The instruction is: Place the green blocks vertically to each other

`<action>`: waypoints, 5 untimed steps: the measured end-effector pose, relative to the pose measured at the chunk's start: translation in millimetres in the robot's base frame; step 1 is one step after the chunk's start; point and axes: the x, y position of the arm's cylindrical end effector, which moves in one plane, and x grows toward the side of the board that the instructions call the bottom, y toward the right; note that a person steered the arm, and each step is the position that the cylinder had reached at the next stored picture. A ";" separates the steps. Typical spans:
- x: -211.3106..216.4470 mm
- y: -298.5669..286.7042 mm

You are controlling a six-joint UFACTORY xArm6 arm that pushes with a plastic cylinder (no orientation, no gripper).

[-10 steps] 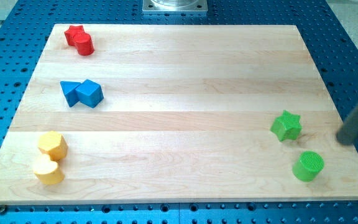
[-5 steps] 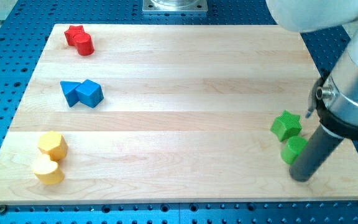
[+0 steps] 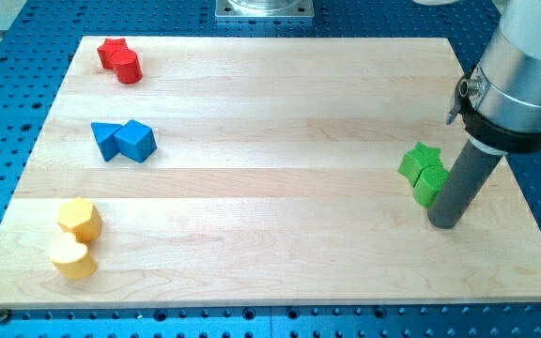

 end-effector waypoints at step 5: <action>-58.3 30.8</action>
